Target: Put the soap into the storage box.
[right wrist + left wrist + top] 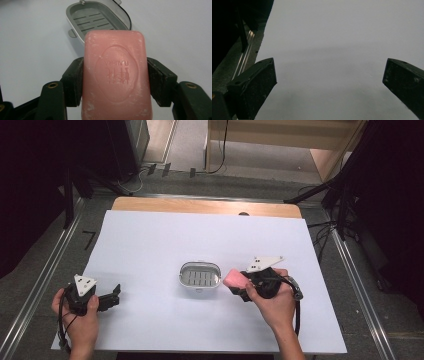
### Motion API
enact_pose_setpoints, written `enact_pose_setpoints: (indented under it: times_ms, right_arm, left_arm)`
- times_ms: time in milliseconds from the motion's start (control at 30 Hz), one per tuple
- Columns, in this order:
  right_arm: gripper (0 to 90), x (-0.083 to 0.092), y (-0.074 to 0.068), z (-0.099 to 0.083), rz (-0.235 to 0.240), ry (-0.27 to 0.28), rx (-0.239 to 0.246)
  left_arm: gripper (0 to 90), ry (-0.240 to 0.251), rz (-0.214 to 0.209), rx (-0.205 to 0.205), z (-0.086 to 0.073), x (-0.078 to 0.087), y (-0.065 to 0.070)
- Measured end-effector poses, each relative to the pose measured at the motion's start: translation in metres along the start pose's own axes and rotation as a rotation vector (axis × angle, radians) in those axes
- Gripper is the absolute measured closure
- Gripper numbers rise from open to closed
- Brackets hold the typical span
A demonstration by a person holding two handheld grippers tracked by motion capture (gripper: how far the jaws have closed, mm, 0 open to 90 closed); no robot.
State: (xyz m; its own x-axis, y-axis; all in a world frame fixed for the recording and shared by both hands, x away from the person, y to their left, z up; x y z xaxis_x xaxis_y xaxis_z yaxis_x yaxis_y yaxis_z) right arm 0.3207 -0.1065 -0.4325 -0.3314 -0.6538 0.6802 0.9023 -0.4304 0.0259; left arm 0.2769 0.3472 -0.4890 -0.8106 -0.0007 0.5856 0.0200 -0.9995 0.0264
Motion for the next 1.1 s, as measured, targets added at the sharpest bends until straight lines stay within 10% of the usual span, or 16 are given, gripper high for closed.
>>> enact_pose_setpoints:
  times_ms: [333,1100]
  right_arm:
    - [38.8,-0.029,-0.009,0.029,0.073,-0.044,0.176]
    - [38.8,-0.073,-0.001,0.069,0.185,-0.034,0.344]
  left_arm:
    - [0.0,0.0,-0.002,0.0,0.0,0.0,0.0]
    - [0.0,-0.002,-0.007,-0.004,0.0,0.0,0.0]
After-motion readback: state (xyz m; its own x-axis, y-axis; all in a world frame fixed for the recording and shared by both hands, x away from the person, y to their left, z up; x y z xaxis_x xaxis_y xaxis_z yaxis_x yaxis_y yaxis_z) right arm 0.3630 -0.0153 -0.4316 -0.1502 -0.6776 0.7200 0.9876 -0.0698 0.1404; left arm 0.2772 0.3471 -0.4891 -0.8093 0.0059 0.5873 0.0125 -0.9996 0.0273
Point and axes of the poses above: each handheld gripper's, and its own axes: x roughly backward along the jaws, z roughly out of its top, y roughly to its right, the point moved 4 cm from there along -x, roughly forward along the jaws, and after that the axes turned 10 degrees about x, right-handed, at the moved point
